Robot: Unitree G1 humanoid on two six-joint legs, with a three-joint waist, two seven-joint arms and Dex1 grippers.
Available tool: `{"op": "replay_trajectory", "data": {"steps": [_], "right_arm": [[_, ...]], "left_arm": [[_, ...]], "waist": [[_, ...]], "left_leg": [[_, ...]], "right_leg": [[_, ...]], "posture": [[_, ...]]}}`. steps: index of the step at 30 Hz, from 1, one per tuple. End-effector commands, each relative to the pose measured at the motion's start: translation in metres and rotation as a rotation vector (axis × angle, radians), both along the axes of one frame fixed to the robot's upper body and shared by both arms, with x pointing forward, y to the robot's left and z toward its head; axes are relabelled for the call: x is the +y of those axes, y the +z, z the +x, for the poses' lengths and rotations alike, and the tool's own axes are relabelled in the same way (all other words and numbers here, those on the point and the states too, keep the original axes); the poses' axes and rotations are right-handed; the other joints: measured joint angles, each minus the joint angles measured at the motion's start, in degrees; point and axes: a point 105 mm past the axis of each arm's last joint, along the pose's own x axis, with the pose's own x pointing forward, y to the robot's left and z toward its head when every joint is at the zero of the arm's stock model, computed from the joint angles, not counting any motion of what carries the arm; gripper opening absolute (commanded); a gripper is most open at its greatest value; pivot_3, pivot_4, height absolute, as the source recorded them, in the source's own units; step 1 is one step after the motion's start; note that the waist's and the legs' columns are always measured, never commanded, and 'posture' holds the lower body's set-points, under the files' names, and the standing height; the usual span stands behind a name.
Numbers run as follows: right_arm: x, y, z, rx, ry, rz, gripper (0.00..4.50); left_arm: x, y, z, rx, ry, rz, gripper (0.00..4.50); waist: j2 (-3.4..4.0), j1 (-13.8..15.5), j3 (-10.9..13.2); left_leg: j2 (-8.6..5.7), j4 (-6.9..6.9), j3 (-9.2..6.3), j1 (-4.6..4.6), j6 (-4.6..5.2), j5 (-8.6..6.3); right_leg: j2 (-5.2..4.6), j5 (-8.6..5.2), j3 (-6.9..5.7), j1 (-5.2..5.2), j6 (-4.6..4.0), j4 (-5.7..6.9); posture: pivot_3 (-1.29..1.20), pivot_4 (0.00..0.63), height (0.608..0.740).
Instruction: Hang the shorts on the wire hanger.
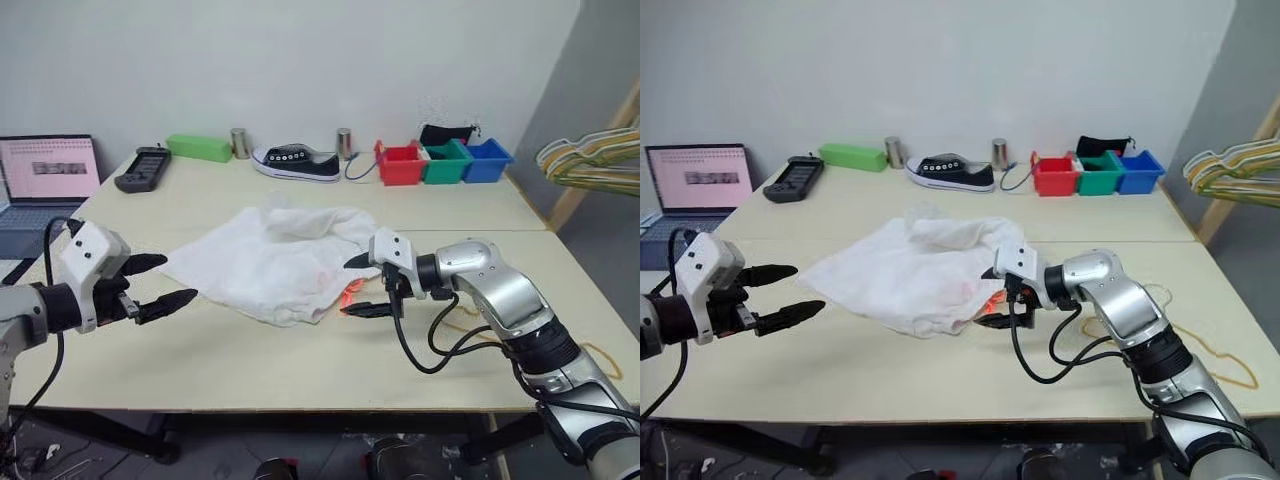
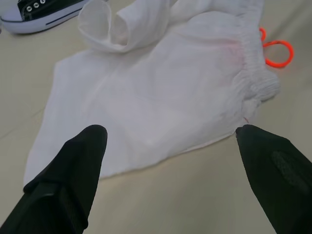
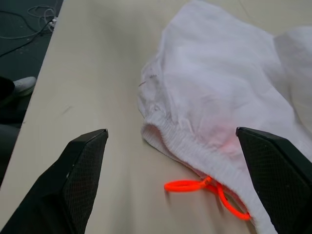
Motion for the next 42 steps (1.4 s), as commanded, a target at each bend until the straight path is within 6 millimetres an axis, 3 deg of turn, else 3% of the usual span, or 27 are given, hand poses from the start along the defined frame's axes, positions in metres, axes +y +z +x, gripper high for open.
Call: {"op": "replay_trajectory", "data": {"steps": [1,5,13,19,23,27,35,42], "right_arm": [[-0.001,0.017,-0.001,-0.040,0.017,0.005,4.46],[-0.006,0.020,-0.003,-0.043,0.000,-0.004,4.46],[-0.007,0.018,-0.008,-0.069,-0.030,-0.034,4.46],[0.015,0.014,-0.014,-0.082,-0.011,-0.045,4.46],[0.036,-0.005,-0.014,-0.083,0.014,-0.079,4.46],[0.055,-0.033,0.000,-0.108,-0.019,-0.128,4.46],[0.080,-0.069,0.015,-0.142,-0.046,-0.195,4.46],[0.080,-0.077,0.015,-0.144,-0.006,-0.214,2.83]], "left_arm": [[-0.003,0.010,0.008,-0.057,-0.014,0.021,4.50],[-0.012,0.008,0.013,-0.043,-0.067,0.026,4.50],[-0.010,0.007,0.017,-0.039,-0.092,0.042,4.50],[-0.024,0.006,-0.001,0.046,-0.186,0.008,4.50],[-0.028,0.004,-0.014,0.090,-0.204,0.008,4.50],[-0.022,0.002,-0.022,0.103,-0.174,0.018,4.50],[-0.028,-0.002,-0.036,0.107,-0.166,0.017,4.50],[-0.029,-0.006,-0.044,0.110,-0.144,0.019,4.50]], "waist": [[-0.09,0.76,-0.06],[-0.11,1.75,-0.08],[-0.14,0.85,-0.10],[-0.14,-0.21,-0.09],[-0.19,-0.80,-0.13],[-0.23,-1.07,-0.16],[-0.30,-0.16,-0.20],[-0.44,1.43,-0.30]], "left_leg": [[0.00,0.00,0.02,0.01,0.00,0.00],[0.02,0.00,0.15,-0.01,0.00,0.00],[0.13,-0.17,0.34,-0.07,-0.01,-0.01],[0.16,-0.23,0.37,-0.11,-0.01,-0.01],[0.17,-0.24,0.36,-0.11,-0.01,-0.02],[0.18,-0.24,0.34,-0.05,-0.01,-0.01],[0.18,-0.24,0.31,-0.03,-0.01,-0.02],[0.18,-0.28,0.25,0.00,-0.03,-0.03]], "right_leg": [[0.00,0.00,0.01,-0.01,0.00,0.00],[-0.01,-0.02,0.02,-0.01,-0.03,-0.05],[0.00,0.00,0.05,0.01,0.02,-0.07],[0.02,-0.04,0.05,-0.05,-0.04,-0.08],[0.01,-0.04,0.05,-0.04,-0.04,-0.08],[0.01,-0.04,0.03,-0.04,-0.03,-0.04],[0.02,-0.03,0.01,-0.17,-0.03,-0.05],[0.02,-0.07,-0.04,-0.15,-0.11,-0.05]], "posture": [[-0.02,0.008,0.740],[-0.05,0.010,0.740],[-0.09,0.007,0.740],[-0.09,0.007,0.740],[-0.08,0.008,0.740],[-0.04,0.007,0.740],[0.00,0.002,0.740],[0.05,0.000,0.740]]}}
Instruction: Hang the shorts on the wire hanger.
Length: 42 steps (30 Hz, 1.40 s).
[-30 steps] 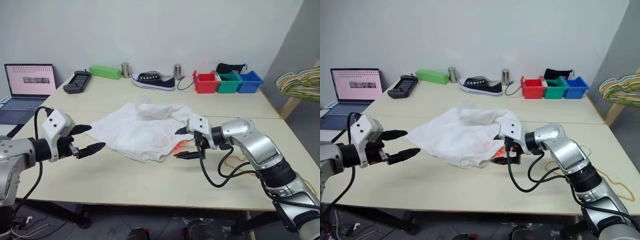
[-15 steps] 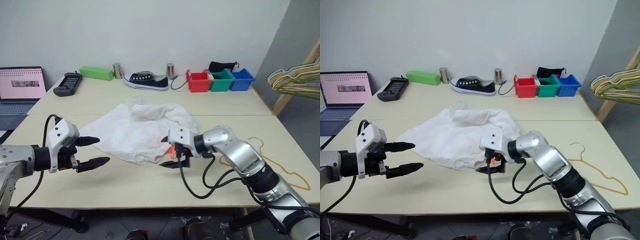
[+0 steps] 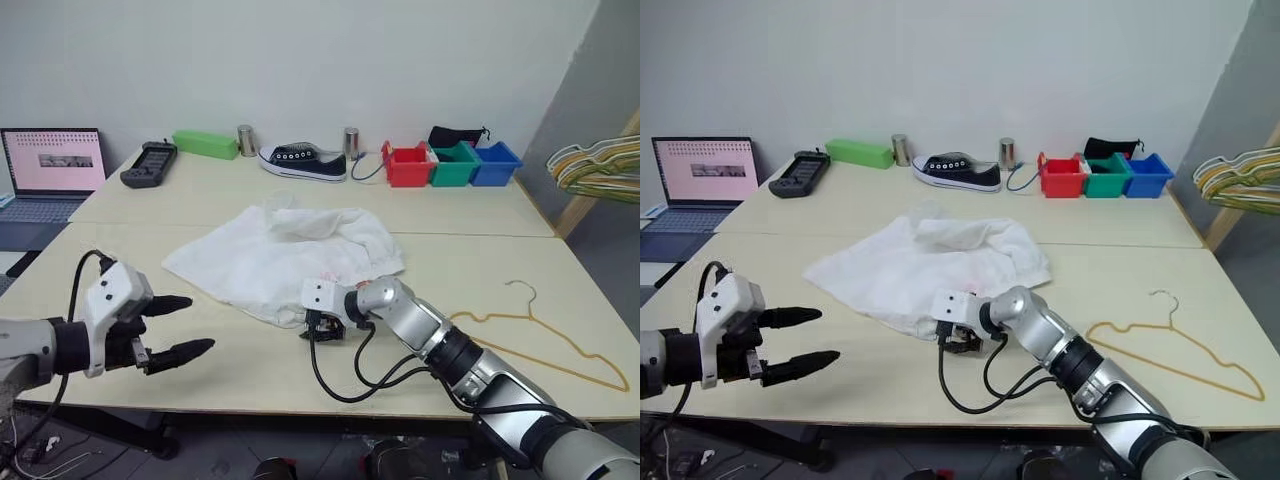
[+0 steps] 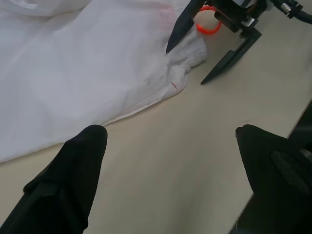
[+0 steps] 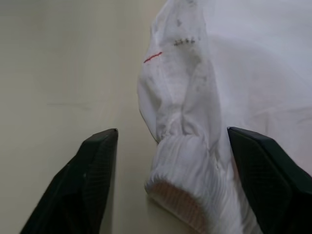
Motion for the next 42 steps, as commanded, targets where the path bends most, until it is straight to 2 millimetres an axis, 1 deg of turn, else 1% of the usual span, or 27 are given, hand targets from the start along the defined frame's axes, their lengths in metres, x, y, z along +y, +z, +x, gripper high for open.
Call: {"op": "replay_trajectory", "data": {"steps": [1,3,4,8,9,10,12,16,17,19,20,21,24,26,29,32,33,34,37,39,40,42], "right_arm": [[-0.001,0.008,0.008,-0.062,0.027,-0.012,2.57],[-0.004,0.008,0.010,-0.068,0.031,-0.018,2.22],[-0.005,0.008,0.010,-0.068,0.032,-0.019,1.87],[-0.018,0.009,0.016,-0.096,0.039,-0.050,0.86],[-0.022,0.009,0.017,-0.105,0.046,-0.056,0.75],[-0.027,0.011,0.016,-0.122,0.072,-0.066,0.43],[-0.039,0.014,0.008,-0.133,0.141,-0.087,0.05],[-0.066,0.026,-0.007,-0.142,0.273,-0.118,0.05],[-0.076,0.029,-0.010,-0.138,0.296,-0.131,0.05],[-0.103,0.035,-0.016,-0.113,0.349,-0.166,0.05],[-0.113,0.039,-0.019,-0.100,0.373,-0.169,0.05],[-0.118,0.042,-0.022,-0.091,0.389,-0.167,0.05],[-0.136,0.046,-0.021,-0.027,0.385,-0.173,0.05],[-0.147,0.048,-0.016,0.002,0.364,-0.187,0.05],[-0.147,0.058,-0.008,0.052,0.316,-0.140,0.05],[-0.136,0.077,-0.007,0.109,0.299,-0.059,0.05],[-0.135,0.081,-0.008,0.126,0.296,-0.046,0.05],[-0.135,0.084,-0.008,0.137,0.291,-0.040,0.05],[-0.134,0.089,-0.007,0.160,0.264,-0.021,0.05],[-0.134,0.090,-0.007,0.160,0.258,-0.020,0.05],[-0.134,0.092,-0.007,0.171,0.250,-0.009,0.05],[-0.134,0.096,-0.009,0.195,0.240,0.011,0.05]], "left_arm": [[0.004,0.015,0.001,-0.071,0.025,0.017,4.50],[0.004,0.015,0.001,-0.075,0.029,0.017,4.50],[0.005,0.015,0.001,-0.076,0.029,0.017,4.50],[0.004,0.014,0.003,-0.083,0.030,0.019,4.50],[0.004,0.014,0.003,-0.083,0.029,0.020,4.50],[0.004,0.013,0.004,-0.083,0.025,0.022,4.50],[0.003,0.013,0.005,-0.081,0.016,0.027,4.50],[0.002,0.012,0.005,-0.069,-0.004,0.030,4.50],[0.002,0.011,0.005,-0.066,-0.012,0.035,4.50],[0.002,0.007,0.008,-0.070,-0.038,0.068,4.50],[0.003,0.004,0.010,-0.078,-0.050,0.089,4.50],[0.003,0.002,0.011,-0.084,-0.058,0.102,4.50],[-0.001,-0.009,0.026,-0.124,-0.089,0.130,4.50],[-0.006,-0.021,0.042,-0.156,-0.127,0.162,4.50],[-0.017,-0.031,0.056,-0.151,-0.180,0.145,4.50],[-0.029,-0.046,0.061,-0.117,-0.264,0.156,4.50],[-0.031,-0.050,0.062,-0.100,-0.279,0.149,4.50],[-0.032,-0.051,0.061,-0.087,-0.291,0.140,4.50],[-0.034,-0.049,0.061,-0.080,-0.313,0.125,4.50],[-0.032,-0.049,0.062,-0.081,-0.314,0.132,4.50],[-0.030,-0.051,0.062,-0.074,-0.317,0.141,4.50],[-0.028,-0.056,0.063,-0.069,-0.319,0.155,4.50]], "waist": [[0.01,0.14,0.00],[0.03,0.28,0.01],[0.03,0.40,0.00],[0.00,1.01,-0.02],[-0.02,1.31,-0.03],[-0.03,1.44,-0.04],[-0.02,2.07,-0.03],[-0.10,2.87,-0.09],[-0.13,2.92,-0.11],[-0.11,2.98,-0.09],[-0.01,3.05,-0.04],[0.06,3.11,-0.01],[0.14,3.07,-0.08],[0.13,2.99,-0.12],[0.21,2.79,-0.11],[0.20,2.02,-0.12],[0.21,1.79,-0.12],[0.19,1.55,-0.13],[0.18,1.13,-0.13],[0.19,1.01,-0.13],[0.21,0.89,-0.12],[0.23,0.38,-0.12]], "left_leg": [[0.00,0.00,-0.01,0.01,0.00,0.00],[0.00,0.00,-0.01,0.05,0.00,0.00],[-0.01,0.01,0.00,0.07,0.00,0.00],[-0.02,0.01,-0.01,0.09,0.00,0.00],[-0.02,0.01,-0.01,0.09,0.00,0.00],[-0.02,0.02,0.02,0.08,0.00,0.00],[-0.03,0.02,0.04,0.06,0.00,0.00],[-0.02,0.01,0.08,-0.01,0.00,0.00],[0.00,0.00,0.12,0.00,-0.01,-0.01],[0.00,-0.01,0.17,-0.02,-0.03,-0.02],[0.00,-0.01,0.19,-0.02,-0.04,-0.03],[0.00,-0.03,0.21,-0.01,-0.03,-0.03],[0.00,-0.03,0.24,0.02,-0.03,-0.03],[0.03,-0.03,0.25,0.04,-0.03,-0.03],[-0.01,0.01,0.31,0.03,-0.02,-0.02],[0.00,0.05,0.39,-0.02,-0.01,-0.02],[0.00,0.04,0.38,-0.06,-0.01,-0.02],[0.00,0.04,0.37,-0.06,-0.01,-0.02],[0.01,0.01,0.32,-0.11,-0.02,-0.03],[0.02,-0.01,0.31,-0.18,-0.01,-0.04],[0.02,-0.01,0.31,-0.21,-0.01,-0.04],[0.02,-0.01,0.31,-0.25,-0.01,-0.04]], "right_leg": [[0.00,-0.02,-0.02,-0.01,-0.03,0.00],[0.00,-0.13,-0.01,0.01,-0.23,0.00],[0.00,-0.13,0.02,0.01,-0.24,-0.01],[0.00,-0.12,0.02,0.02,-0.25,0.00],[0.00,-0.12,0.02,0.01,-0.25,-0.01],[-0.01,-0.12,0.04,0.01,-0.25,-0.03],[-0.02,-0.12,0.04,0.02,-0.25,-0.08],[-0.03,-0.12,0.03,0.03,-0.24,-0.32],[-0.03,-0.13,0.04,0.05,-0.25,-0.38],[-0.06,-0.12,0.05,0.07,-0.24,-0.48],[-0.06,-0.12,0.05,0.09,-0.24,-0.50],[-0.07,-0.11,0.05,0.14,-0.22,-0.59],[-0.08,-0.08,0.05,0.22,-0.17,-0.74],[-0.06,-0.07,0.05,0.21,-0.16,-0.74],[-0.05,0.05,0.11,0.23,-0.07,-0.74],[-0.05,0.14,0.22,0.29,-0.01,-0.74],[-0.05,0.25,0.22,0.38,0.17,-0.74],[-0.05,0.32,0.21,0.39,0.30,-0.74],[-0.04,0.28,0.16,0.39,0.23,-0.75],[-0.04,0.25,0.16,0.29,0.19,-0.75],[-0.04,0.25,0.15,0.26,0.19,-0.75],[-0.04,0.25,0.15,0.23,0.20,-0.74]], "posture": [[0.05,0.000,0.740],[0.05,0.000,0.740],[0.05,0.000,0.740],[0.04,0.000,0.740],[0.04,0.000,0.740],[0.04,0.000,0.740],[0.03,0.000,0.740],[0.02,0.000,0.740],[0.01,0.000,0.740],[0.01,0.000,0.740],[0.01,0.000,0.740],[0.01,0.000,0.740],[-0.02,0.000,0.740],[-0.03,0.000,0.740],[-0.04,0.000,0.740],[-0.07,0.000,0.740],[-0.07,0.000,0.740],[-0.07,0.000,0.740],[-0.07,0.000,0.740],[-0.07,0.000,0.740],[-0.11,0.000,0.740],[-0.12,0.000,0.740]]}}
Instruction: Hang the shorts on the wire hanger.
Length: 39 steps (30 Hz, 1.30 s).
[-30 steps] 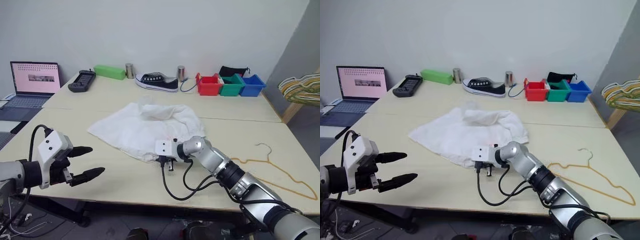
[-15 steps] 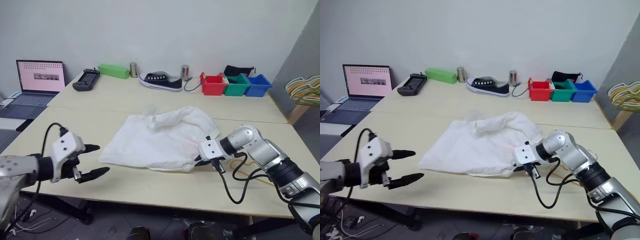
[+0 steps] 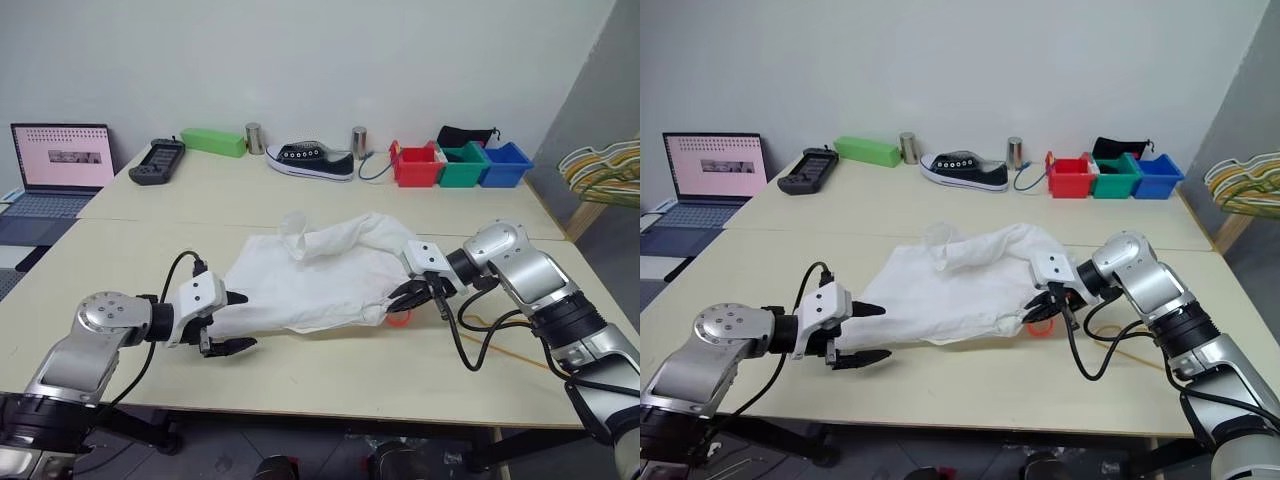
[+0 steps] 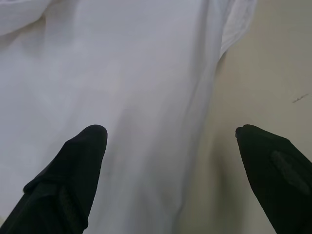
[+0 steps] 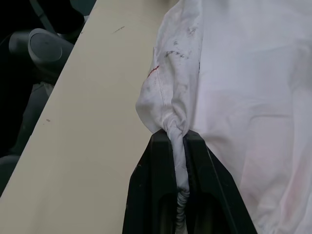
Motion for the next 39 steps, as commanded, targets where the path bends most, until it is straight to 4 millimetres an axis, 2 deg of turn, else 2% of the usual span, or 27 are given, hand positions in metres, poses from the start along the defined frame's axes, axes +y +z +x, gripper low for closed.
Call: {"op": "replay_trajectory", "data": {"steps": [1,6,10,13,18,27,30,34,36,39], "right_arm": [[0.000,0.026,-0.003,-0.010,0.016,0.054,0.05],[-0.010,0.031,-0.009,0.025,0.014,0.030,0.05],[-0.011,0.034,-0.009,0.029,0.000,0.039,0.05],[-0.008,0.035,-0.007,0.027,-0.020,0.053,0.04],[-0.006,0.033,-0.005,0.009,-0.029,0.055,0.04],[-0.001,0.029,0.000,-0.024,-0.048,0.076,0.04],[0.002,0.026,0.002,-0.044,-0.059,0.084,0.04],[0.003,0.019,-0.005,-0.056,-0.040,0.077,0.04],[-0.001,0.010,-0.021,-0.056,0.025,0.040,0.04],[-0.015,0.003,-0.056,0.032,0.132,-0.022,0.04]], "left_arm": [[0.007,-0.003,0.008,-0.041,0.000,0.057,4.50],[0.028,-0.027,0.020,-0.034,0.063,0.128,4.50],[0.032,-0.032,0.027,-0.051,0.067,0.129,4.50],[0.026,-0.027,0.031,-0.066,0.048,0.108,4.03],[0.026,-0.017,0.034,-0.085,0.033,0.094,2.82],[0.028,0.001,0.019,-0.085,0.010,0.070,0.87],[0.030,0.008,0.004,-0.053,0.002,0.071,0.24],[0.026,0.015,-0.029,0.044,-0.071,0.081,0.24],[0.021,0.020,-0.056,0.126,-0.150,0.102,0.24],[0.007,0.038,-0.098,0.297,-0.262,0.079,0.24]], "waist": [[0.01,-0.44,-0.01],[0.02,-1.22,-0.03],[0.25,-2.11,-0.21],[0.40,-2.71,-0.29],[0.40,-4.03,-0.29],[0.40,-5.54,-0.29],[0.41,-5.81,-0.28],[0.41,-5.76,-0.28],[0.42,-5.60,-0.28],[0.44,-5.13,-0.25]], "left_leg": [[0.00,0.00,-0.01,0.00,0.00,0.00],[-0.03,0.05,-0.03,0.01,0.00,0.01],[-0.02,0.06,-0.05,0.03,0.00,0.01],[-0.03,0.07,-0.05,0.05,0.01,0.01],[-0.03,0.07,-0.07,0.02,0.01,0.01],[-0.04,0.05,-0.13,-0.06,0.00,0.01],[-0.03,0.05,-0.16,-0.05,0.00,0.01],[-0.01,0.03,-0.17,-0.05,0.00,0.01],[-0.02,0.03,-0.16,-0.07,0.00,0.01],[-0.02,0.01,-0.14,-0.16,-0.01,0.00]], "right_leg": [[0.00,0.00,-0.01,0.00,0.01,0.00],[-0.01,0.06,0.00,0.02,0.13,-0.01],[-0.01,0.07,-0.02,0.01,0.15,-0.01],[-0.01,0.08,-0.02,0.05,0.17,0.01],[-0.01,0.10,-0.01,0.05,0.20,0.02],[-0.01,0.09,-0.01,0.01,0.19,0.02],[-0.01,0.09,-0.01,0.00,0.19,0.03],[-0.01,0.08,-0.03,-0.01,0.17,0.03],[-0.03,0.07,-0.01,-0.02,0.17,0.02],[-0.09,0.00,-0.04,-0.07,0.12,-0.01]], "posture": [[-0.12,0.000,0.740],[-0.13,0.000,0.740],[-0.15,0.000,0.740],[-0.16,0.000,0.740],[-0.16,0.000,0.740],[-0.14,0.000,0.740],[-0.14,0.000,0.740],[-0.13,0.000,0.740],[-0.11,0.000,0.740],[-0.10,0.000,0.740]]}}
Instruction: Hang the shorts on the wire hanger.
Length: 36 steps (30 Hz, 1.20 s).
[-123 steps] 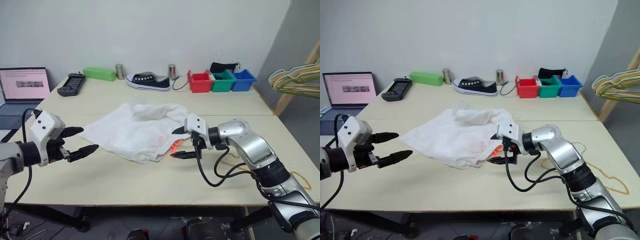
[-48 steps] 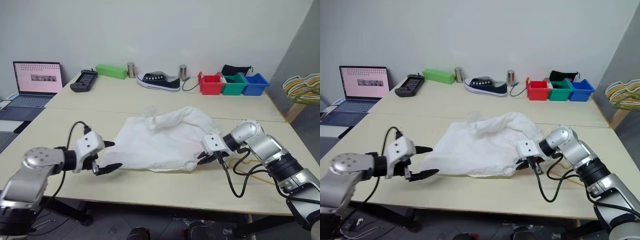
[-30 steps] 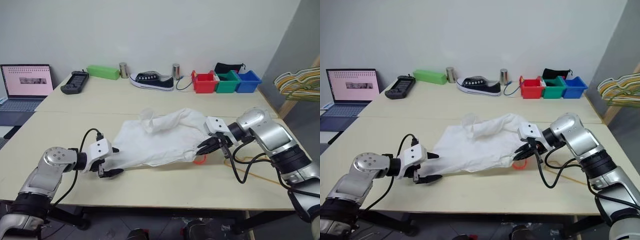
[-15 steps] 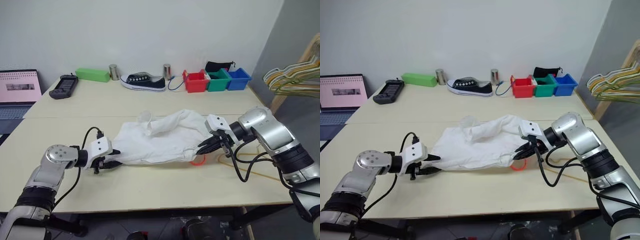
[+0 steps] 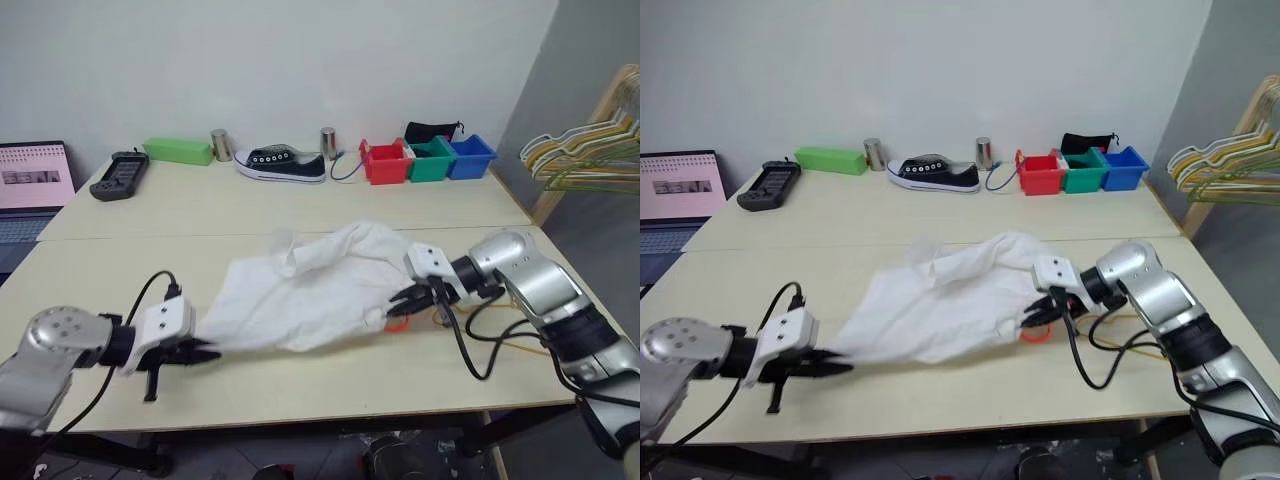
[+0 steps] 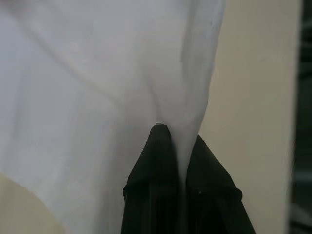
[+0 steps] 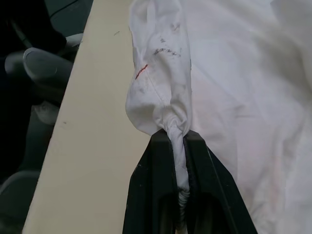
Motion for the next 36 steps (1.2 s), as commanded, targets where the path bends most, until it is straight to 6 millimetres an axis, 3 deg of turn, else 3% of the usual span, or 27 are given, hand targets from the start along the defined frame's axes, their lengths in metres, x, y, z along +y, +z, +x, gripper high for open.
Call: {"op": "replay_trajectory", "data": {"steps": [1,4,6,9,11,12,13,14,15,16,17,18,21,24,26,29,31,33,36], "right_arm": [[-0.011,0.009,-0.036,0.035,0.149,-0.050,0.04],[-0.017,0.011,-0.047,0.086,0.167,-0.069,0.04],[-0.016,0.013,-0.036,0.074,0.133,-0.062,0.04],[-0.003,0.024,0.018,-0.046,-0.016,0.004,0.04],[0.011,0.045,0.065,-0.206,-0.150,0.074,0.04],[0.022,0.081,0.112,-0.379,-0.360,0.187,0.04],[0.026,0.115,0.147,-0.546,-0.548,0.268,0.04],[0.027,0.137,0.165,-0.647,-0.664,0.318,0.04],[0.021,0.168,0.180,-0.836,-0.789,0.357,0.04],[0.017,0.199,0.184,-1.004,-0.862,0.417,0.04],[0.014,0.220,0.184,-1.111,-0.904,0.466,0.04],[0.013,0.244,0.179,-1.251,-0.934,0.527,0.04],[0.020,0.266,0.168,-1.414,-0.915,0.630,0.04],[0.049,0.229,0.168,-1.290,-0.769,0.626,0.04],[0.063,0.185,0.168,-1.145,-0.656,0.546,0.04],[0.073,0.127,0.161,-0.937,-0.539,0.457,0.04],[0.077,0.080,0.148,-0.789,-0.436,0.362,0.04],[0.076,0.040,0.131,-0.649,-0.353,0.260,0.04],[0.077,0.017,0.106,-0.563,-0.277,0.226,0.04]], "left_arm": [[-0.022,0.039,-0.036,0.123,-0.131,-0.051,0.24],[-0.028,0.054,-0.038,0.167,-0.108,-0.120,0.24],[-0.023,0.054,-0.016,0.101,-0.041,-0.126,0.24],[-0.002,0.053,0.056,-0.156,0.122,-0.082,0.24],[0.019,0.068,0.112,-0.374,0.300,-0.048,0.24],[0.039,0.101,0.155,-0.617,0.483,-0.014,0.24],[0.053,0.137,0.182,-0.810,0.628,-0.010,0.24],[0.061,0.161,0.196,-0.925,0.713,-0.014,0.24],[0.065,0.200,0.203,-1.109,0.774,-0.022,0.24],[0.065,0.241,0.202,-1.291,0.806,-0.051,0.24],[0.064,0.268,0.198,-1.416,0.823,-0.074,0.24],[0.065,0.298,0.190,-1.548,0.859,-0.111,0.24],[0.066,0.332,0.177,-1.702,0.884,-0.163,0.24],[0.052,0.306,0.183,-1.525,0.751,-0.182,0.24],[0.036,0.260,0.180,-1.278,0.601,-0.184,0.24],[0.004,0.178,0.135,-0.838,0.348,-0.142,0.24],[-0.009,0.120,0.081,-0.535,0.184,-0.082,0.24],[-0.012,0.093,0.047,-0.379,0.138,-0.040,0.24],[-0.003,0.082,0.038,-0.335,0.202,-0.009,0.24]], "waist": [[0.03,0.55,0.03],[0.22,1.28,0.14],[0.25,1.43,0.18],[0.44,1.14,0.31],[0.40,0.42,0.36],[0.17,-0.10,0.44],[0.03,-0.42,0.49],[-0.24,-0.91,0.77],[-0.44,-1.37,0.86],[-0.50,-1.46,0.80],[-0.49,-1.43,0.81],[-0.49,-1.38,0.71],[-0.23,-0.97,0.36],[0.12,-1.15,-0.16],[0.30,-1.94,-0.33],[0.45,-2.98,-0.37],[0.43,-3.73,-0.38],[0.40,-4.09,-0.40],[0.35,-2.20,-0.34]], "left_leg": [[-0.02,0.00,-0.01,-0.04,0.00,0.00],[-0.06,0.02,0.01,0.03,0.00,0.00],[-0.05,0.01,0.05,0.38,-0.01,0.00],[-0.09,0.00,-0.01,0.83,-0.37,-0.23],[-0.16,-0.03,-0.07,0.89,-0.38,-0.23],[-0.17,0.03,-0.08,1.00,-0.34,-0.20],[-0.25,0.11,-0.10,1.16,-0.18,-0.07],[-0.25,0.13,-0.16,1.27,0.00,0.08],[-0.30,0.13,-0.33,1.16,-0.16,0.33],[-0.32,0.01,-0.62,0.46,-0.18,0.65],[-0.33,-0.10,-0.75,0.12,-0.01,1.42],[-0.36,-0.01,-1.00,-0.23,-0.28,1.59],[-0.36,-0.44,-0.81,-0.93,-0.59,1.38],[-0.45,-0.99,-0.06,-0.93,-0.75,1.16],[-0.44,-1.04,0.08,-1.00,-0.79,1.07],[-0.35,-1.05,0.08,-1.06,-0.80,1.08],[-0.26,-0.86,-0.17,-1.35,-0.80,1.09],[-0.24,-0.86,-0.18,-1.33,-0.79,1.08],[-0.26,-0.78,-0.38,-1.19,-0.77,1.09]], "right_leg": [[-0.05,-0.06,-0.05,-0.03,-0.02,0.00],[-0.11,-0.23,-0.09,-0.02,-0.26,0.01],[-0.11,-0.27,-0.09,0.04,-0.33,0.00],[-0.13,-0.29,-0.14,0.38,-0.35,-0.10],[-0.13,-0.24,-0.15,0.40,-0.30,-0.12],[-0.12,-0.08,-0.14,0.55,-0.21,-0.12],[-0.11,0.44,-0.08,0.76,-0.01,-0.18],[-0.11,0.69,-0.08,0.85,0.05,-0.18],[-0.09,1.14,-0.13,0.90,0.18,-0.13],[-0.06,1.58,-0.27,0.32,0.19,-0.22],[-0.06,2.28,-0.36,-0.25,0.41,-0.14],[-0.01,2.15,-0.50,-0.65,0.21,0.02],[-0.18,2.17,-0.50,-1.52,-0.13,-0.04],[-0.44,1.71,-0.11,-1.83,0.26,-0.09],[-0.42,1.54,-0.03,-1.94,0.16,-0.11],[-0.31,1.50,-0.02,-1.98,0.16,-0.05],[-0.20,1.50,-0.10,-2.12,0.09,0.09],[-0.20,1.47,-0.07,-2.09,-0.02,0.03],[-0.13,1.33,-0.29,-1.92,-0.23,0.21]], "posture": [[-0.10,0.000,0.740],[-0.10,0.000,0.740],[-0.10,0.000,0.740],[-0.12,0.000,0.740],[-0.12,0.000,0.740],[-0.14,0.000,0.740],[-0.13,0.000,0.740],[-0.13,0.000,0.740],[-0.13,0.000,0.740],[-0.13,0.000,0.740],[-0.13,0.000,0.740],[-0.13,0.000,0.740],[-0.10,0.000,0.740],[-0.09,0.000,0.740],[-0.09,0.000,0.740],[-0.08,0.000,0.740],[-0.07,0.000,0.740],[-0.06,0.003,0.740],[-0.05,0.012,0.740]]}}
